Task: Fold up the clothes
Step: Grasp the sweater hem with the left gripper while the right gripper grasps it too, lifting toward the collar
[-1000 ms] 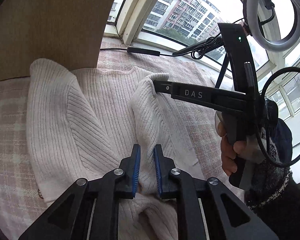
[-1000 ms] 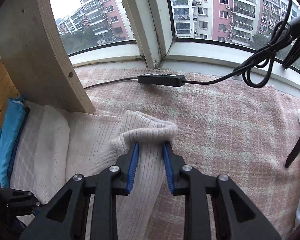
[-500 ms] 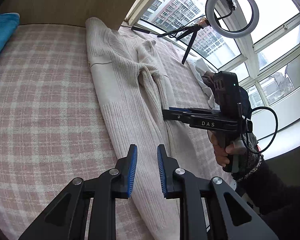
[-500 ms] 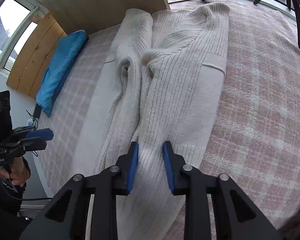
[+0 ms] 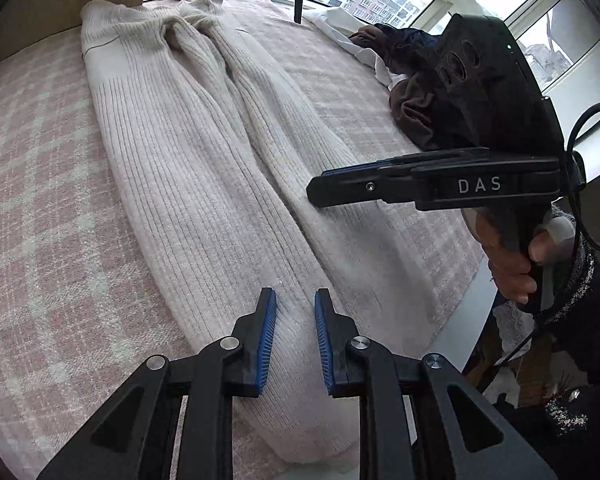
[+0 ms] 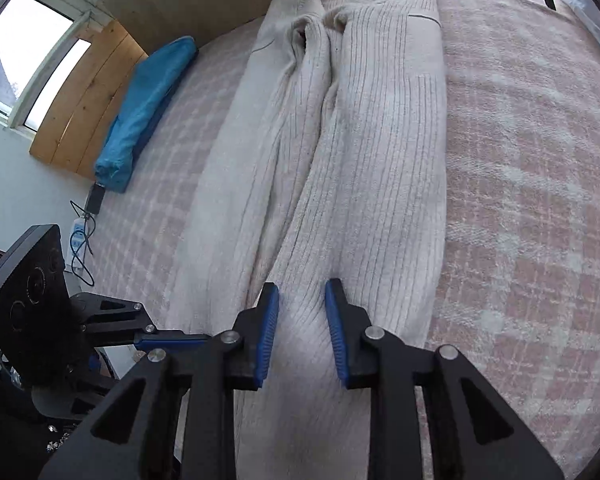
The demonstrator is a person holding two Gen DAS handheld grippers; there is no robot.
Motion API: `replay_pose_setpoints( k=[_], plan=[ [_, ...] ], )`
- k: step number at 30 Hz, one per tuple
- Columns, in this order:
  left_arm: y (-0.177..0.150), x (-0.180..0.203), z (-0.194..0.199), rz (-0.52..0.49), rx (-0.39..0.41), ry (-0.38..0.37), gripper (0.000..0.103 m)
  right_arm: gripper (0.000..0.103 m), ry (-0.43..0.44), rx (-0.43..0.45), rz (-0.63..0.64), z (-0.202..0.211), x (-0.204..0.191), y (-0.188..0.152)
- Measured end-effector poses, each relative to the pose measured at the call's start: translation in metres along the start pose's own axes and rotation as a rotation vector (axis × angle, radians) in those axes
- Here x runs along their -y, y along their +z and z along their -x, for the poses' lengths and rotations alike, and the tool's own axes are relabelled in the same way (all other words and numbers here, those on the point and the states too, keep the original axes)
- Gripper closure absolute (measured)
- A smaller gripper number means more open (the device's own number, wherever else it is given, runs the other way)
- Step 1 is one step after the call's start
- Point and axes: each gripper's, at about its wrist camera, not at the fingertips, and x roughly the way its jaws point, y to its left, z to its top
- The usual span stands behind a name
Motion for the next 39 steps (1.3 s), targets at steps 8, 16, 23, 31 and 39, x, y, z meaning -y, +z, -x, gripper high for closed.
replay_pose_setpoints(
  k=[8, 16, 23, 31, 39],
  plan=[
    [-0.032, -0.027, 0.023, 0.161, -0.023, -0.008, 0.061, 0.053, -0.041, 0.060, -0.120, 0.051, 0.023, -0.078],
    [-0.033, -0.013, -0.002, 0.145, -0.056, -0.065, 0.085, 0.052, 0.065, 0.005, -0.098, 0.027, 0.007, -0.106],
    [-0.004, -0.005, 0.037, 0.145, 0.082, -0.175, 0.091, 0.086, 0.155, 0.043, -0.099, 0.035, -0.013, -0.082],
    [0.088, -0.026, 0.113, 0.162, 0.314, -0.237, 0.090, 0.086, 0.307, 0.265, -0.062, 0.112, -0.034, 0.023],
    [0.191, -0.084, 0.102, 0.246, 0.340, -0.174, 0.090, 0.086, 0.343, 0.332, -0.209, 0.105, 0.002, 0.149]
  ],
)
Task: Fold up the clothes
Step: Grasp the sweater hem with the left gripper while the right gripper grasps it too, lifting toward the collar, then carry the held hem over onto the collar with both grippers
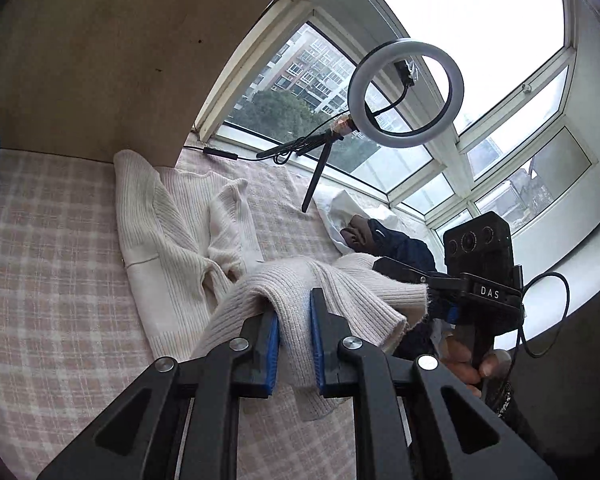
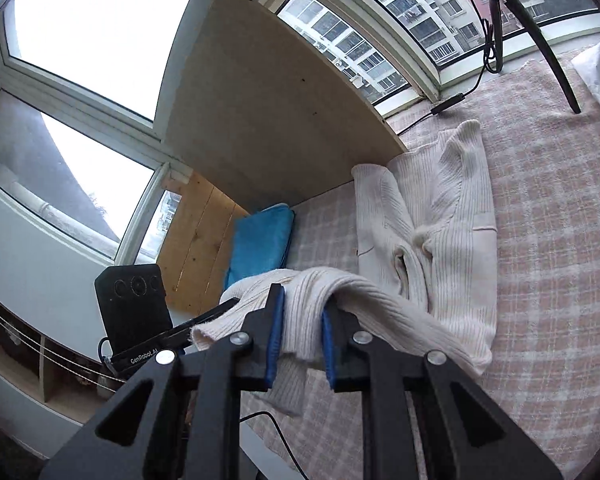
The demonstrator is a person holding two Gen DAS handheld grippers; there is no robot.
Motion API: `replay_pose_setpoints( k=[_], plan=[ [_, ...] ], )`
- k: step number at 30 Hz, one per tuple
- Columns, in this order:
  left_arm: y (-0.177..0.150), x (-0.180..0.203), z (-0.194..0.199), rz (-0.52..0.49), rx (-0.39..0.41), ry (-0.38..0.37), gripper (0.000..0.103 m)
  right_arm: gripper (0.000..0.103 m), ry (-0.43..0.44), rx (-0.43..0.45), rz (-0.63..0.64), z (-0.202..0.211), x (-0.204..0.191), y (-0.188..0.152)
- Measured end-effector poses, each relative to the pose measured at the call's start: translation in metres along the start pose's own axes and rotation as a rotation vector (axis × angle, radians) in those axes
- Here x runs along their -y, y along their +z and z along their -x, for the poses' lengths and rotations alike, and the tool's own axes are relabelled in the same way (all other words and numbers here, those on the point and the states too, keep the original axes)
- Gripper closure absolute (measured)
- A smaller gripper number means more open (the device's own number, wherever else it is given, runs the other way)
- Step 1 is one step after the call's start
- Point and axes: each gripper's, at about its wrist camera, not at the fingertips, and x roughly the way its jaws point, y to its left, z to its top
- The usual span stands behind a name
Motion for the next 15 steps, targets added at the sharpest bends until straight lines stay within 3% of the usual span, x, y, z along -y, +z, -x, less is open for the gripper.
replay_pose_setpoints(
  k=[5, 12, 13, 15],
  plan=[
    [0.039, -0.053, -0.050, 0.111, -0.031, 0.053, 0.090, 0.086, -0.048, -0.019, -0.120, -0.051, 0.046, 0.059],
    [0.066, -0.123, -0.125, 0.239, -0.145, 0.103, 0.089, 0.083, -0.083, -0.129, -0.268, -0.125, 0.130, 0.097],
    [0.069, -0.132, -0.135, 0.253, -0.166, 0.109, 0.088, 0.082, -0.082, -0.156, -0.291, -0.134, 0.143, 0.100],
    [0.071, -0.145, -0.141, 0.332, -0.183, 0.071, 0.087, 0.079, 0.007, -0.189, -0.385, -0.139, 0.164, 0.104]
  ],
)
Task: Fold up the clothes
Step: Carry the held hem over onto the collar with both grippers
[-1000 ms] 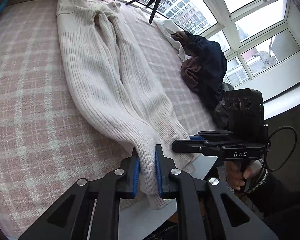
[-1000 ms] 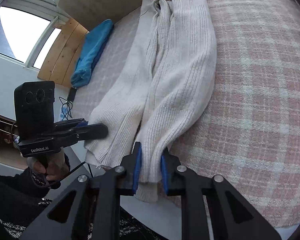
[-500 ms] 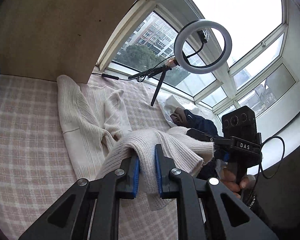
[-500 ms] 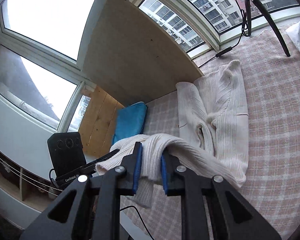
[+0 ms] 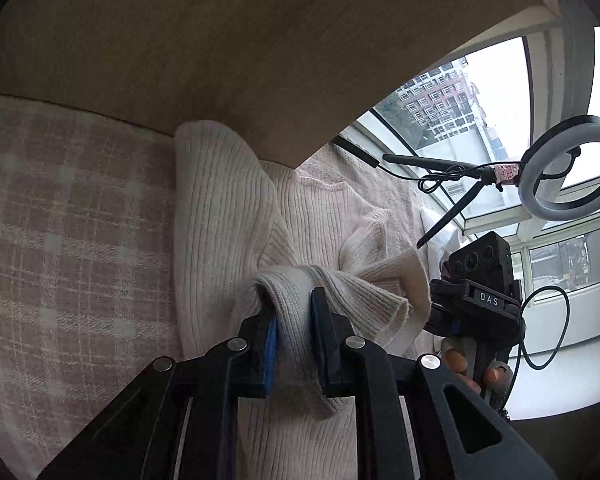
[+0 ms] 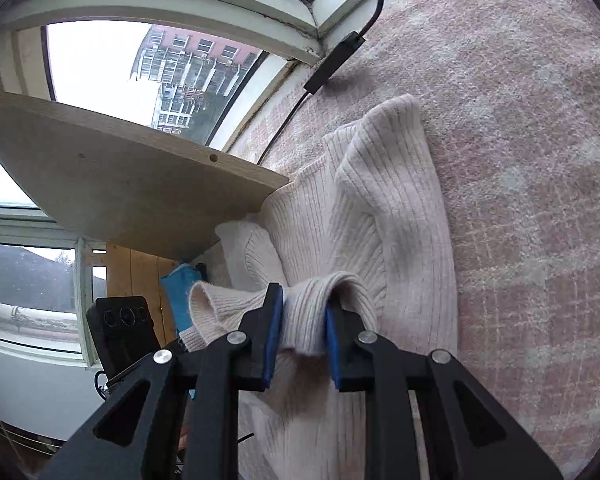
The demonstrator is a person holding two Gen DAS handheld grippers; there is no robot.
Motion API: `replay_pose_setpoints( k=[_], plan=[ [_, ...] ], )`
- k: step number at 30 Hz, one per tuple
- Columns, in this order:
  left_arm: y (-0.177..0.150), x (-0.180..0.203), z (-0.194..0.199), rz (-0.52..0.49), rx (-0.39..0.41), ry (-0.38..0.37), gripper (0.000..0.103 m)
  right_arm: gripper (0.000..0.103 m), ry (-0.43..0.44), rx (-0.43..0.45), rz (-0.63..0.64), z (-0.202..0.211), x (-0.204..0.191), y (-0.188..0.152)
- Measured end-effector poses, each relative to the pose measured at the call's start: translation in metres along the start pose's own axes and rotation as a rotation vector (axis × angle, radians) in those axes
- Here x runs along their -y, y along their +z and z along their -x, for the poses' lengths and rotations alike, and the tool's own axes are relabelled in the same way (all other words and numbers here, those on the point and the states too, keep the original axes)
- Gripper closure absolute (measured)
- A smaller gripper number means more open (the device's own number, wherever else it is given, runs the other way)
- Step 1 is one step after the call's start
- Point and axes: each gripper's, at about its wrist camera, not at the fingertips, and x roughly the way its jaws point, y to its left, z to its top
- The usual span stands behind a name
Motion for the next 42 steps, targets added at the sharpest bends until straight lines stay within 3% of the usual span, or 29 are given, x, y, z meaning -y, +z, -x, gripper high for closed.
replay_pose_setpoints(
  k=[1, 3, 6, 8, 10, 11, 14, 18, 21, 23, 24, 25, 26, 33, 35, 37, 40, 42],
  plan=[
    [0.002, -0.005, 0.000, 0.035, -0.011, -0.028, 0.086, 0.075, 0.040, -0.006, -0.002, 0.004, 0.001, 0.001],
    [0.005, -0.008, 0.002, 0.062, -0.023, -0.069, 0.083, 0.056, 0.116, -0.009, 0.015, 0.015, -0.001, 0.001],
    [0.006, 0.000, 0.010, 0.021, -0.025, -0.104, 0.073, 0.051, 0.229, -0.013, 0.042, 0.032, -0.005, 0.000],
    [0.003, 0.009, 0.021, -0.047, 0.001, -0.090, 0.069, 0.051, 0.146, 0.037, 0.184, 0.046, -0.021, -0.007],
    [0.000, 0.011, 0.036, -0.112, 0.056, -0.050, 0.046, 0.051, 0.024, 0.062, 0.333, 0.050, -0.033, -0.016],
    [-0.003, 0.010, 0.044, -0.132, 0.088, -0.036, 0.043, 0.051, -0.011, 0.063, 0.375, 0.048, -0.036, -0.019],
    [-0.017, 0.006, 0.056, -0.195, 0.170, 0.011, 0.042, 0.051, -0.090, 0.054, 0.473, 0.037, -0.040, -0.020],
    [-0.025, 0.011, 0.032, -0.280, 0.161, 0.124, 0.044, 0.051, -0.225, 0.041, 0.569, 0.009, -0.045, -0.014],
    [-0.023, 0.018, 0.010, -0.316, 0.177, 0.179, 0.047, 0.051, -0.265, 0.016, 0.595, -0.005, -0.039, -0.004],
    [-0.023, 0.025, -0.005, -0.338, 0.175, 0.206, 0.066, 0.052, -0.266, 0.022, 0.608, -0.007, -0.042, -0.005],
    [-0.025, 0.028, -0.009, -0.352, 0.180, 0.217, 0.086, 0.062, -0.265, 0.027, 0.614, -0.007, -0.044, -0.006],
    [-0.027, 0.031, -0.011, -0.366, 0.184, 0.228, 0.094, 0.074, -0.265, 0.032, 0.620, -0.007, -0.046, -0.006],
    [-0.029, 0.034, -0.014, -0.380, 0.189, 0.239, 0.094, 0.089, -0.264, 0.037, 0.626, -0.007, -0.048, -0.007],
    [-0.026, 0.040, -0.011, -0.389, 0.267, 0.293, 0.095, 0.092, -0.235, 0.161, 0.631, 0.023, -0.059, 0.000],
    [-0.018, 0.032, -0.018, -0.339, 0.243, 0.304, 0.095, 0.092, -0.298, 0.140, 0.607, 0.012, -0.048, 0.009],
    [-0.016, 0.026, -0.025, -0.314, 0.217, 0.308, 0.093, 0.091, -0.382, 0.102, 0.634, -0.005, -0.042, 0.010],
    [-0.016, 0.031, -0.019, -0.290, 0.241, 0.327, 0.085, 0.082, -0.428, 0.108, 0.657, -0.002, -0.050, 0.004],
    [-0.013, 0.038, -0.010, -0.271, 0.273, 0.330, 0.073, 0.050, -0.472, 0.141, 0.647, 0.008, -0.057, 0.001]
  ],
)
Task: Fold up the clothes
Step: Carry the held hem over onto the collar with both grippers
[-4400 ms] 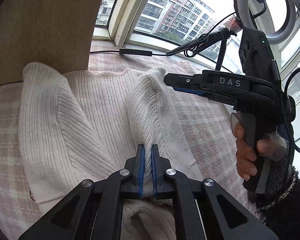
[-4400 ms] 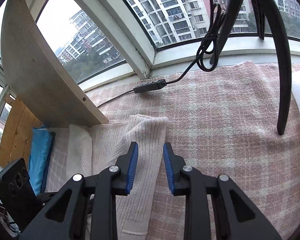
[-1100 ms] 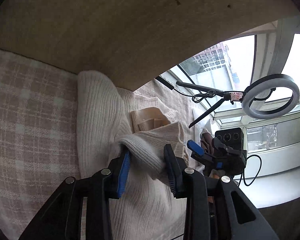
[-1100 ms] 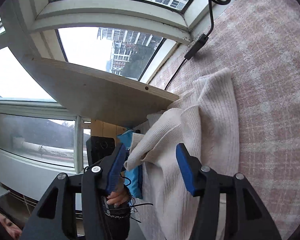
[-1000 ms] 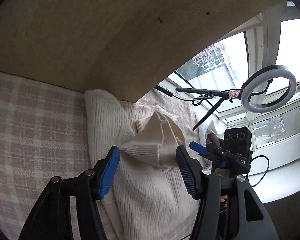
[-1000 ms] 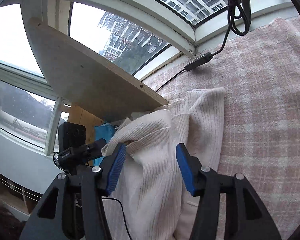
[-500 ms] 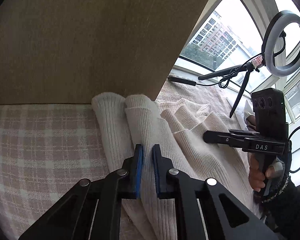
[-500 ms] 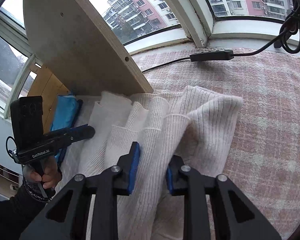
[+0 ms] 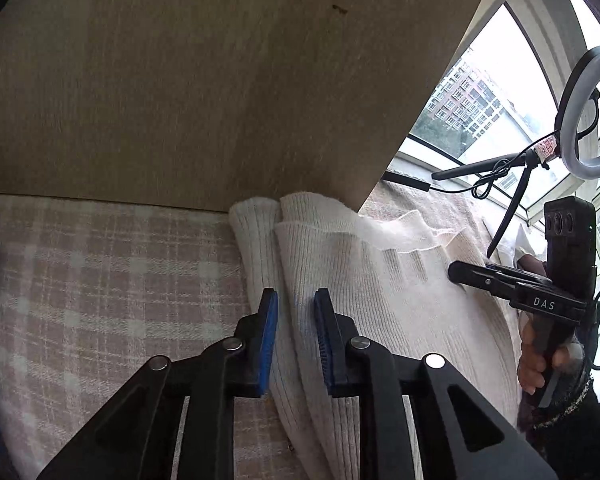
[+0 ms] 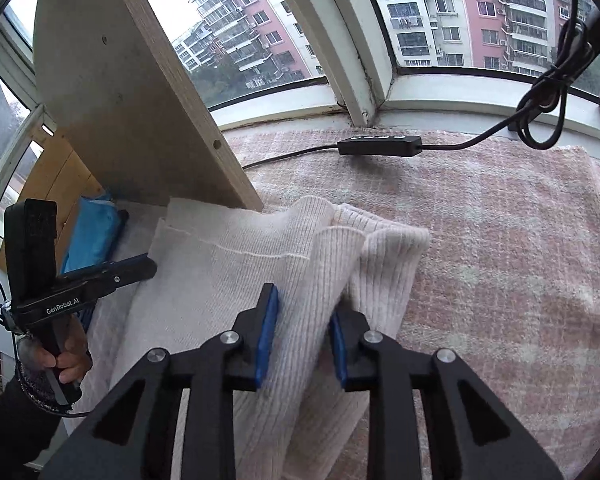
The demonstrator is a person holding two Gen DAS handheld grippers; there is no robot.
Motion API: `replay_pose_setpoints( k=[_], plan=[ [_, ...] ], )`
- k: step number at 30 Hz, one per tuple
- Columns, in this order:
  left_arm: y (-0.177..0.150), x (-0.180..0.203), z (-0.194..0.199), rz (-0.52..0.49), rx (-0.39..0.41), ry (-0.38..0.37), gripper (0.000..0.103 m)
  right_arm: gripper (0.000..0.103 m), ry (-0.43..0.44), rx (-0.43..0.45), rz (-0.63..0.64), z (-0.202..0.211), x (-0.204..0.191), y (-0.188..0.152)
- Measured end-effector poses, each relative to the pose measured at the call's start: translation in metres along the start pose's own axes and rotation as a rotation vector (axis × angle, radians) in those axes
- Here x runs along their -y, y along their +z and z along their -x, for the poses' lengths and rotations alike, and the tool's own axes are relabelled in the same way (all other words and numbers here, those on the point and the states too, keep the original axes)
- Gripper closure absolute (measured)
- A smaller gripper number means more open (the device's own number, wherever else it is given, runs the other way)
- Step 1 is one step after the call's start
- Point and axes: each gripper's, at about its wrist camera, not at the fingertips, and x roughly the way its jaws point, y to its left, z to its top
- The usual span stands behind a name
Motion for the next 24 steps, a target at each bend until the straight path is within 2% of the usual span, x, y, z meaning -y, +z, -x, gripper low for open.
replay_pose_setpoints(
  k=[3, 8, 10, 12, 14, 15, 16, 17, 18, 21, 24],
  plan=[
    [0.011, 0.000, 0.008, 0.007, 0.024, 0.002, 0.043, 0.031, -0.018, 0.047, 0.007, 0.016, 0.002, 0.002],
    [0.025, 0.005, -0.032, -0.025, -0.068, 0.111, 0.041, 0.029, -0.066, -0.057, 0.022, -0.012, 0.017, 0.015],
    [0.027, 0.003, -0.047, -0.025, -0.079, 0.113, 0.037, 0.029, -0.070, -0.094, 0.026, -0.028, 0.024, 0.018],
    [0.028, 0.002, -0.055, -0.018, -0.068, 0.094, 0.033, 0.027, -0.045, -0.063, 0.064, -0.030, 0.029, 0.021],
    [0.029, 0.001, -0.062, -0.027, -0.071, 0.061, 0.034, 0.027, -0.009, -0.039, 0.064, -0.030, 0.034, 0.024],
    [0.029, 0.002, -0.063, -0.031, -0.070, 0.031, 0.038, 0.030, 0.007, -0.031, 0.055, -0.029, 0.037, 0.025],
    [0.029, 0.003, -0.064, -0.034, -0.070, 0.000, 0.060, 0.033, 0.030, -0.038, 0.043, -0.030, 0.038, 0.026],
    [0.030, 0.004, -0.065, -0.031, -0.078, -0.050, 0.070, 0.060, 0.054, -0.050, 0.030, -0.031, 0.040, 0.026],
    [0.031, 0.006, -0.064, -0.027, -0.081, -0.072, 0.079, 0.081, 0.079, -0.062, 0.018, -0.032, 0.041, 0.027],
    [0.032, 0.009, -0.054, -0.009, -0.082, -0.093, 0.084, 0.087, 0.084, -0.044, -0.003, -0.021, 0.035, 0.027],
    [0.029, 0.012, -0.023, 0.021, -0.040, -0.172, 0.084, 0.090, 0.087, 0.001, -0.004, 0.007, 0.021, 0.025]
  ],
)
